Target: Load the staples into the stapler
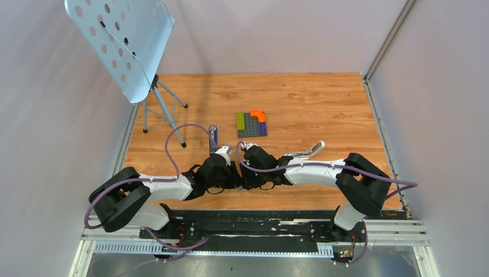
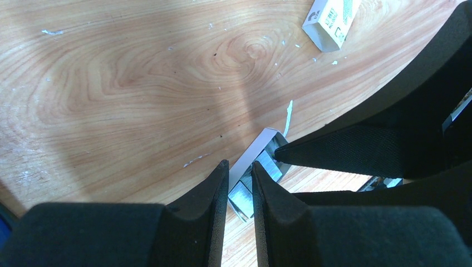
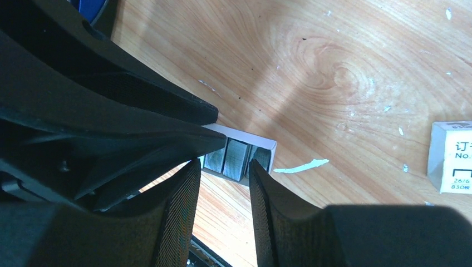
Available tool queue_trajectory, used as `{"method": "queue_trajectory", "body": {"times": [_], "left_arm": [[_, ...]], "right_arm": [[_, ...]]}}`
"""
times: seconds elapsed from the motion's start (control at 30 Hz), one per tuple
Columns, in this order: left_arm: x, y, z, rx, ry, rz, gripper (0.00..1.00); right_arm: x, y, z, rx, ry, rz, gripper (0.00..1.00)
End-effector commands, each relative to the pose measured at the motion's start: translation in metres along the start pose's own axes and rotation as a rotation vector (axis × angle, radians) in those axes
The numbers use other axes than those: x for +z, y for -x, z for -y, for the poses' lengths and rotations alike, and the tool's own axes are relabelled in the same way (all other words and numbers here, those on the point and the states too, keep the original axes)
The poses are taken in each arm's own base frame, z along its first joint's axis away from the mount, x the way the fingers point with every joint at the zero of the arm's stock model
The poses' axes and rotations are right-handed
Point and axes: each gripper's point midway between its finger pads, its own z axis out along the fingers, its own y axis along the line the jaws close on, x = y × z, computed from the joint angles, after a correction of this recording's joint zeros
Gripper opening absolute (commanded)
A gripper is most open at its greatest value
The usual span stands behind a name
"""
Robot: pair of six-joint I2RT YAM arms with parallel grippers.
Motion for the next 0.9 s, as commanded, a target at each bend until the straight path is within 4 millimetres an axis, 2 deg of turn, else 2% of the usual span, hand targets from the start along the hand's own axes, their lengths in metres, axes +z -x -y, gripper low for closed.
{"method": "queue_trajectory", "body": {"times": [0.0,0.23,0.43,0.6,0.77,0.87], "left_arm": [[-0.004,-0.028,-0.034,0.01,0.112,-0.084,0.23],[-0.003,-0.03,-0.035,0.008,0.11,-0.088,0.23],[-0.003,-0.03,-0.035,0.009,0.11,-0.088,0.23],[-0.003,-0.03,-0.035,0.012,0.113,-0.089,0.23],[-0.003,-0.03,-0.035,0.014,0.114,-0.09,0.23],[-0.003,-0.03,-0.036,0.014,0.115,-0.091,0.23]], "right_arm": [[0.006,0.0,0.001,0.024,0.005,-0.012,0.41],[0.007,0.003,-0.004,0.028,0.024,0.002,0.4],[0.0,0.012,-0.007,0.021,0.036,0.042,0.39],[-0.009,0.017,-0.01,0.021,0.051,0.073,0.38],[-0.024,0.033,-0.022,0.022,0.113,0.16,0.37],[-0.03,0.036,-0.021,0.021,0.115,0.191,0.36]]}}
